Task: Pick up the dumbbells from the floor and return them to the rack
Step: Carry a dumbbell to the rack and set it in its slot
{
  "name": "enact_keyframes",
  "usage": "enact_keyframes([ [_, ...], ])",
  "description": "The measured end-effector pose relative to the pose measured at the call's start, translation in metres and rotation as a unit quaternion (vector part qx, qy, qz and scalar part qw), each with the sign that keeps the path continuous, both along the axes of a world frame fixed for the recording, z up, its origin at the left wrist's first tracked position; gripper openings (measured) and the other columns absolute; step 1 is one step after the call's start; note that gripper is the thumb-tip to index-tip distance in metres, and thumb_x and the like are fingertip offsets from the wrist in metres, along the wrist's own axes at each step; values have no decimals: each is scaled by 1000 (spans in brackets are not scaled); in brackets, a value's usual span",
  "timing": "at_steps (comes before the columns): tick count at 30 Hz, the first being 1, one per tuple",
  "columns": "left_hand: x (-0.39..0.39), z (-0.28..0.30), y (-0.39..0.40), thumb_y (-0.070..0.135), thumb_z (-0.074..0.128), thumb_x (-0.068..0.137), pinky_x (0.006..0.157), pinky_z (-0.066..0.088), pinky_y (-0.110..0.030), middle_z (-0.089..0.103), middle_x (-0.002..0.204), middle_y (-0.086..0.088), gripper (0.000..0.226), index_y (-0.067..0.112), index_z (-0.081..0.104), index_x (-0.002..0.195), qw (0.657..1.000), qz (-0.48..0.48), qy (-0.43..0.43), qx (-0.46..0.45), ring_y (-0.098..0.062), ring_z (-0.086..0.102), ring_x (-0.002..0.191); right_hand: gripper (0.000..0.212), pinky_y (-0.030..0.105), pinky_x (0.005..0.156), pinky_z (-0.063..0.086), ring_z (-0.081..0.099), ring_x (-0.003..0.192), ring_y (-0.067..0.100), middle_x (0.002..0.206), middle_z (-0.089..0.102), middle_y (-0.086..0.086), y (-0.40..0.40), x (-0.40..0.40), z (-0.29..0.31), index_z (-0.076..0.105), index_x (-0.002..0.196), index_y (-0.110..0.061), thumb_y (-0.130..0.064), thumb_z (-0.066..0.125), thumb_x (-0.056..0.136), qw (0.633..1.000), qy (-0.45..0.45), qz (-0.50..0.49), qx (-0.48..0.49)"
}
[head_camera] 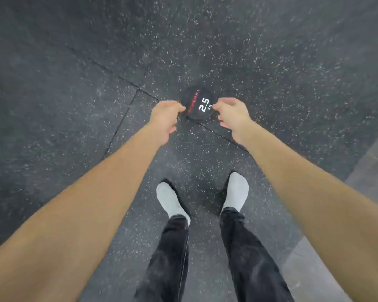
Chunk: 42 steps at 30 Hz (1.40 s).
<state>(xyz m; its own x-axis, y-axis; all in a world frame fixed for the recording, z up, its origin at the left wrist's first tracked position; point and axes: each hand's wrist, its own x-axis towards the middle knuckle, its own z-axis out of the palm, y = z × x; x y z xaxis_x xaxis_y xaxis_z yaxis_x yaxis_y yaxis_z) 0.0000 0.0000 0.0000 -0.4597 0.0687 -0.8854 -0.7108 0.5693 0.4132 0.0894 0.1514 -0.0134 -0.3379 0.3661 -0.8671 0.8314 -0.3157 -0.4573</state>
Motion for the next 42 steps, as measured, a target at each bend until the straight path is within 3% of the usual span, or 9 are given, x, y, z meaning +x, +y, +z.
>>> enact_keyframes([
  [6,-9,-76,23,38,74,91,101,44,-33,58,135,7,62,34,46,146,997,56,59,0,-14,56,115,65,31,99,44,50,114,16,150,50,2,4,-30,-68,31,160,-17,-25,58,102,996,3,-86,-39],
  [8,-17,-91,38,44,73,90,100,46,-33,57,141,7,71,32,40,151,997,60,46,25,-16,57,121,53,32,88,51,58,102,17,130,64,2,3,-42,-80,44,152,-16,-25,60,102,990,-1,-123,-69],
  [11,-26,-92,53,49,72,90,82,56,-30,65,131,4,66,25,49,147,996,74,-4,45,-16,66,108,4,34,75,57,64,80,19,93,67,3,3,-53,-83,63,103,-14,-17,61,100,988,-20,-131,-81],
  [15,-32,-66,40,54,75,86,70,62,-35,76,103,2,45,21,69,116,990,106,-78,52,-18,74,89,4,39,84,59,65,82,22,93,68,5,4,-53,-66,63,101,-12,-11,61,97,995,-22,-59,-76],
  [22,-27,-3,0,52,77,84,77,60,-32,75,106,3,52,19,65,121,992,87,-70,51,-14,71,96,21,29,67,54,68,81,18,91,73,2,-21,-71,9,63,83,-21,-32,66,100,995,4,97,-29],
  [27,-44,73,-38,29,77,90,59,57,-26,75,104,-5,40,8,65,122,990,130,-27,55,-13,71,79,19,44,85,61,68,90,23,103,76,13,-50,-95,86,69,91,-15,-27,61,103,983,24,177,-27],
  [31,-79,167,-88,14,73,94,54,58,-22,73,94,0,21,11,66,114,986,143,17,80,-12,70,76,31,29,75,58,68,93,20,109,74,8,-82,-142,184,67,128,-4,-23,60,105,968,58,244,-11],
  [37,-176,350,-160,1,66,96,63,57,-32,70,87,-4,19,10,65,113,977,155,90,114,-18,67,76,34,41,100,57,67,103,20,115,71,8,-138,-249,363,62,134,-4,-13,64,102,932,144,331,-1],
  [42,-261,496,-220,4,71,93,70,59,-34,74,90,-7,14,9,70,106,959,190,175,119,-24,71,85,31,31,83,58,69,94,17,113,73,10,-196,-342,493,67,130,-3,-11,65,101,908,248,337,10],
])
